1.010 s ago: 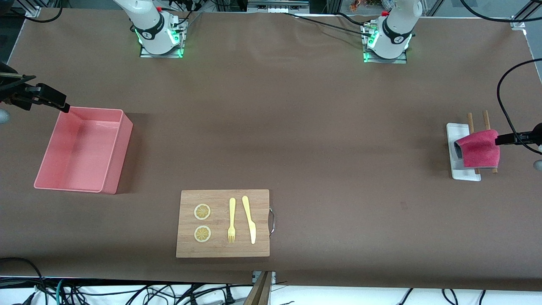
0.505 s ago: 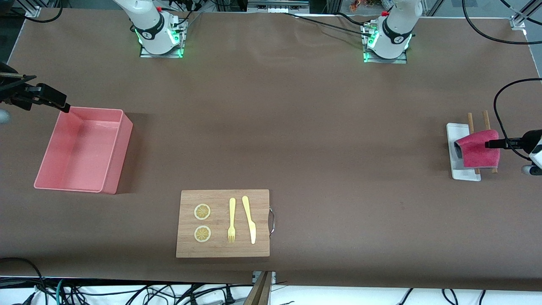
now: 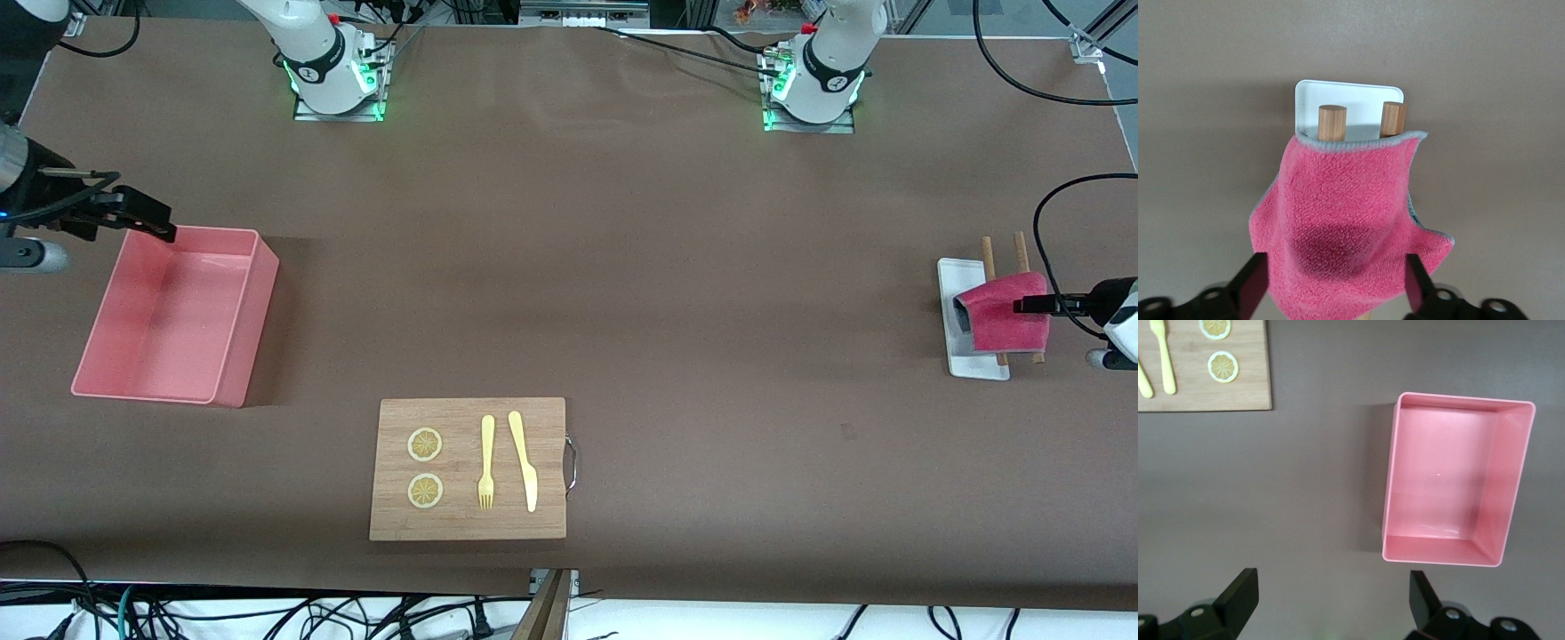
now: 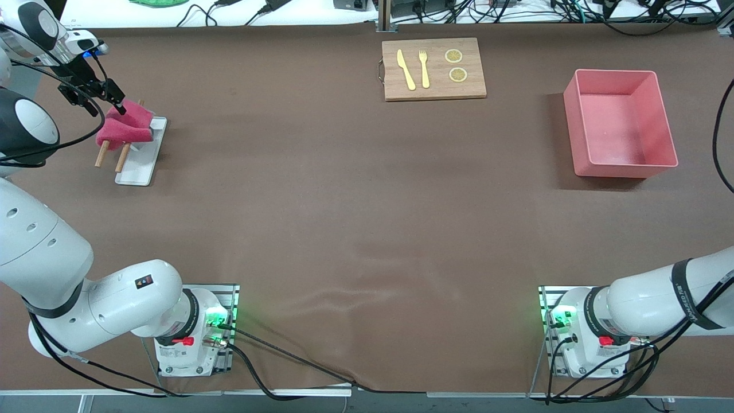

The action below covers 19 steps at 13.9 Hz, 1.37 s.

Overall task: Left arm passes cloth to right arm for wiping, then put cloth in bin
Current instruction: 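Lower the open left gripper onto the pink cloth on the holder, then close the left gripper on the cloth while the right gripper moves inward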

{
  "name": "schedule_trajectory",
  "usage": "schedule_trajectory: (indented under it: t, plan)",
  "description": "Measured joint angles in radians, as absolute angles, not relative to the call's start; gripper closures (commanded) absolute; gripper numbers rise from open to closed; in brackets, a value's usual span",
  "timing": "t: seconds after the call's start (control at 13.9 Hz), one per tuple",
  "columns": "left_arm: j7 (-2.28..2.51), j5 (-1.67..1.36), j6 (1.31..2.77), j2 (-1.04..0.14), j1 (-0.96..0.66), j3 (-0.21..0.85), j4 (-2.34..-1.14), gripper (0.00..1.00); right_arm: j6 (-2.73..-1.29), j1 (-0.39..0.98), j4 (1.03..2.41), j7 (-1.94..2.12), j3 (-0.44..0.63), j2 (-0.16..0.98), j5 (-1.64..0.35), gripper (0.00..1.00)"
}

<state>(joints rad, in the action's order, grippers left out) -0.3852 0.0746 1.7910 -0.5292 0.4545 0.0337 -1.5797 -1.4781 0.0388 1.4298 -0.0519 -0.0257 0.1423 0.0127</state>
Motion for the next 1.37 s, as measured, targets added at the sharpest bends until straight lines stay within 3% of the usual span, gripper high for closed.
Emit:
schedule_trajectory:
  t: [0.79,1.23,1.37]
  plan:
    - [-0.407,0.074,1.801,-0.547,0.47,0.035,-1.575,0.66,-1.439,0.083,1.439,-0.114,-0.025,0.185,0.012,0.0]
    - [-0.41,0.074,1.801,-0.547,0.47,0.036,-1.567,0.71,-1.469,0.131,1.439,-0.296,-0.026,0.196,-0.02,0.0]
    - [-0.411,0.074,1.801,-0.547,0.47,0.037,-1.553,0.83,-1.498,0.137,1.439,-0.344,-0.026,0.203,-0.044,0.0]
